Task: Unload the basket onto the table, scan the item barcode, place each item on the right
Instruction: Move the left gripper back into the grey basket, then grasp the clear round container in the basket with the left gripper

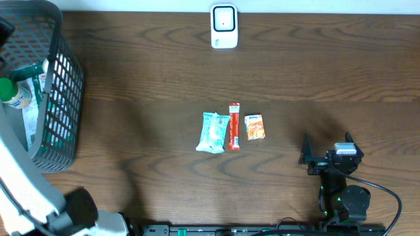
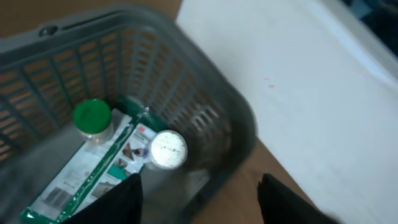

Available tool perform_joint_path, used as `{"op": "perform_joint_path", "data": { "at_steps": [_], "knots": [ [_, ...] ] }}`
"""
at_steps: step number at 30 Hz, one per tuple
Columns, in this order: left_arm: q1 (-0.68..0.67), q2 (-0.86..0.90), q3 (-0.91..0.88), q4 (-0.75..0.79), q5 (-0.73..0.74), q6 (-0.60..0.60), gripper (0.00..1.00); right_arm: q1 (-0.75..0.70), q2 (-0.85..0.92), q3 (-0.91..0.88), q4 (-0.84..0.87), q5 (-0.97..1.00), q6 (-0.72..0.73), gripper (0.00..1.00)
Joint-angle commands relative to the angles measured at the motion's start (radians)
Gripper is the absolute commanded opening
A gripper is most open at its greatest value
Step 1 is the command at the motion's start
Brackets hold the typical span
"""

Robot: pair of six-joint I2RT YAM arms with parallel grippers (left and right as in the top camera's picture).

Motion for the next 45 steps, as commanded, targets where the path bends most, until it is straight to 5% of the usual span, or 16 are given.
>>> {"op": "perform_joint_path", "data": {
  "at_steps": [1, 7, 18, 45],
  "knots": [
    [0.038, 0.107, 0.037, -0.003, 0.054, -0.025, 0.63, -0.009, -0.003, -0.001, -0.004, -0.004, -0.005, 0.99],
    [0.056, 0.241, 0.037, 0.037, 0.022, 0.016, 0.68, -0.009, -0.003, -0.001, -0.004, -0.004, -0.005, 0.99],
    [0.056, 0.384, 0.036, 0.033, 0.065, 0.368, 0.77, -0.009, -0.003, -0.001, -0.004, -0.004, -0.005, 0.99],
    [0.048, 0.654, 0.031, 0.034, 0.204, 0.440, 0.83, -0.009, -0.003, -0.001, -0.004, -0.004, -0.005, 0.99]
  ]
}}
